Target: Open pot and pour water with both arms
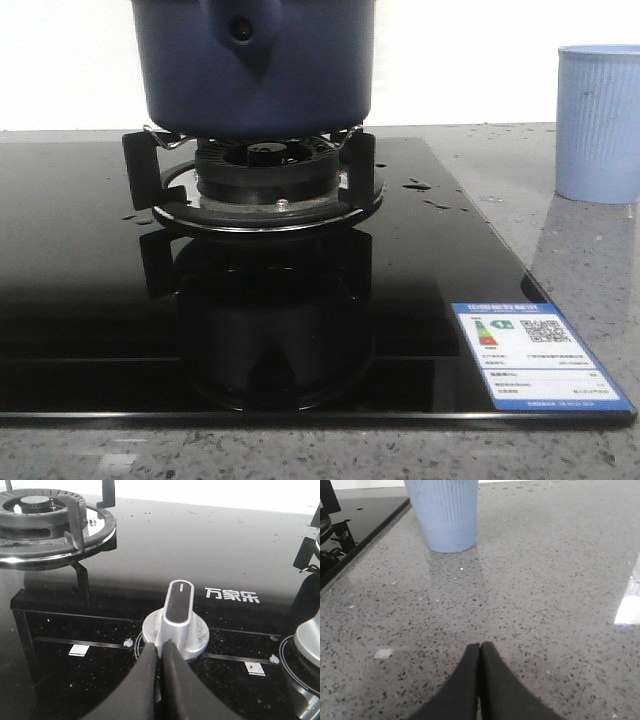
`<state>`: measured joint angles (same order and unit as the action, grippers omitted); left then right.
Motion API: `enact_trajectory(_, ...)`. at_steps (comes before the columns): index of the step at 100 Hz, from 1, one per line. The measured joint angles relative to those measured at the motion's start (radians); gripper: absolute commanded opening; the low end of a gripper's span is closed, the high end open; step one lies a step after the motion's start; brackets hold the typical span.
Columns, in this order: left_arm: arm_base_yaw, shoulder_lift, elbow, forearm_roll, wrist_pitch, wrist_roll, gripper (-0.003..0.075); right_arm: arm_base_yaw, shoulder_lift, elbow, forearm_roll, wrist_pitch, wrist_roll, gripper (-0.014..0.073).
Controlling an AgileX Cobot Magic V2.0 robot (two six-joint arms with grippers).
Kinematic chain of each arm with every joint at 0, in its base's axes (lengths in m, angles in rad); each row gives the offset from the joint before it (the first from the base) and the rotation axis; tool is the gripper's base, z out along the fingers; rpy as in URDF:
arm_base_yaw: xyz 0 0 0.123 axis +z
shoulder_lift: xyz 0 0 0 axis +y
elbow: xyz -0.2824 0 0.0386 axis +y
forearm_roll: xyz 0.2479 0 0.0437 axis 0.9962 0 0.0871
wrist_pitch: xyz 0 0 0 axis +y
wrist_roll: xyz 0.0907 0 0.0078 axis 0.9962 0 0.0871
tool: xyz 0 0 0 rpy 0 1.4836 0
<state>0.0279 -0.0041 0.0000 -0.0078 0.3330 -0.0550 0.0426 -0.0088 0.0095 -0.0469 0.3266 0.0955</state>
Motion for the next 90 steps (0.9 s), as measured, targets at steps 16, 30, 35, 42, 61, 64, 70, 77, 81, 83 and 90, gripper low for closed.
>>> enact_trajectory(16,0.000,0.000,0.001,0.000,0.000,0.000,-0.0019,0.000,0.000,0.000,0.000,0.000,0.000,-0.0074)
enact_trajectory(30,0.000,0.000,0.001,0.000,0.000,0.000,-0.0019,0.000,0.000,0.000,0.000,0.000,0.000,-0.0074)
enact_trajectory(35,0.000,0.000,0.000,0.000,0.000,0.000,-0.0019,0.000,0.000,0.000,0.000,0.000,0.000,-0.0074)
enact_trajectory(42,0.000,0.000,0.001,0.000,0.000,0.000,-0.0019,0.000,0.000,0.000,0.000,0.000,0.000,-0.0074)
enact_trajectory(61,0.000,0.000,0.001,0.000,0.000,0.000,-0.0019,0.000,0.000,0.000,0.000,0.000,-0.002,-0.0074)
enact_trajectory(64,0.000,0.000,0.001,0.000,0.000,0.000,-0.0019,0.000,0.000,0.000,0.000,0.000,-0.002,-0.0074)
enact_trajectory(70,0.000,0.000,0.001,0.000,0.000,0.000,-0.0019,0.000,0.000,0.000,0.000,0.000,-0.002,-0.0074)
enact_trajectory(77,0.000,0.000,0.001,0.000,0.000,0.000,-0.0019,0.000,0.000,0.000,0.000,0.000,-0.002,-0.0074)
enact_trajectory(81,0.000,0.000,0.001,0.000,0.000,0.000,-0.0019,0.000,0.000,0.000,0.000,0.000,-0.002,-0.0074)
enact_trajectory(83,0.000,0.000,0.001,0.000,0.000,0.000,-0.0019,0.000,0.000,0.000,0.000,0.000,-0.002,-0.0074)
enact_trajectory(90,0.000,0.000,0.001,0.019,0.000,0.000,-0.0019,0.000,0.000,0.000,0.000,-0.005,-0.002,-0.0074)
